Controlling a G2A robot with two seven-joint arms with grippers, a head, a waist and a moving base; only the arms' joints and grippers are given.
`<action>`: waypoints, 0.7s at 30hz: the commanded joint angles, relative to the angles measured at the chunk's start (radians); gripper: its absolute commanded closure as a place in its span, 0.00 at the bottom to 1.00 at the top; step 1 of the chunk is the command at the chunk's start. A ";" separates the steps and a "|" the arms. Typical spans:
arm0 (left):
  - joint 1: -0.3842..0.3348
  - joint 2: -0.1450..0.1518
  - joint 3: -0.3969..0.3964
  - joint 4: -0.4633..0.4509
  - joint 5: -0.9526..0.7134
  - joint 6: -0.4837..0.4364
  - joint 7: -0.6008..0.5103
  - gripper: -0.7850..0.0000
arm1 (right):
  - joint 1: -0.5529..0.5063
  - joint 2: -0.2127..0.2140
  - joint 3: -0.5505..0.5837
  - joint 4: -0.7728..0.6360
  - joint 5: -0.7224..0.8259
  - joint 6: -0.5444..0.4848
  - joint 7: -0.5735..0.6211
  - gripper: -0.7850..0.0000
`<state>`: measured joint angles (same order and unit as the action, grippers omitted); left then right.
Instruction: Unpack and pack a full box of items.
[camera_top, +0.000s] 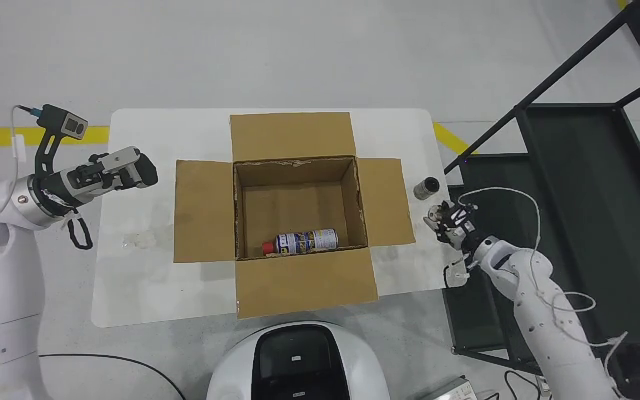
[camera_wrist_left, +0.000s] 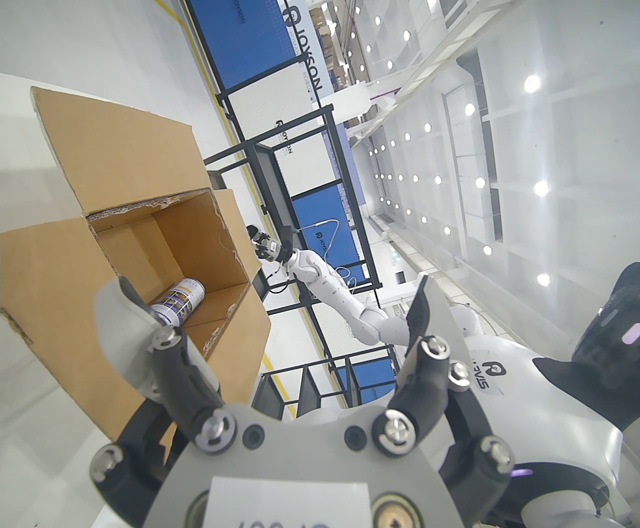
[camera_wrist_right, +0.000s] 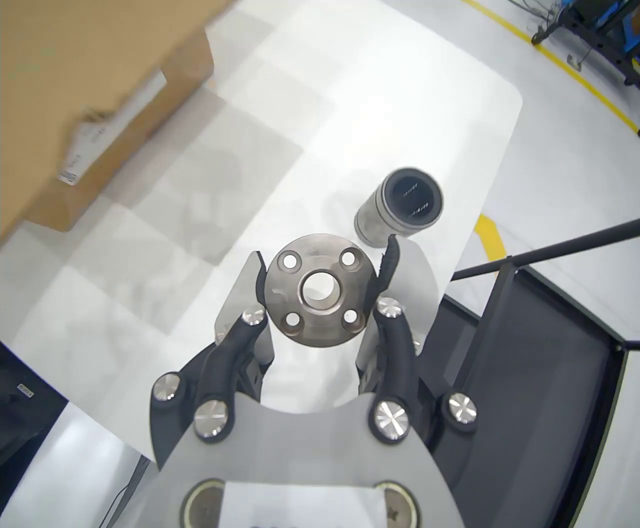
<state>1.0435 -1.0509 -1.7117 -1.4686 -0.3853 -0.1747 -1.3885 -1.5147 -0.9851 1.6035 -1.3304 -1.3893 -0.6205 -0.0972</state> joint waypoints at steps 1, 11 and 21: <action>0.000 0.000 0.000 0.000 0.000 0.000 0.000 0.00 | -0.046 0.004 0.029 -0.104 0.009 -0.001 0.022 1.00; 0.000 0.000 0.000 0.000 0.000 0.000 0.000 0.00 | -0.045 0.002 -0.017 -0.382 0.008 -0.017 0.162 1.00; 0.000 0.000 0.000 0.000 0.000 0.000 0.000 0.00 | 0.115 -0.017 -0.221 -0.436 0.002 -0.056 0.313 1.00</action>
<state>1.0435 -1.0509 -1.7117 -1.4686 -0.3853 -0.1747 -1.3885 -1.4135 -1.0006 1.3993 -1.7700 -1.3879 -0.6776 0.2045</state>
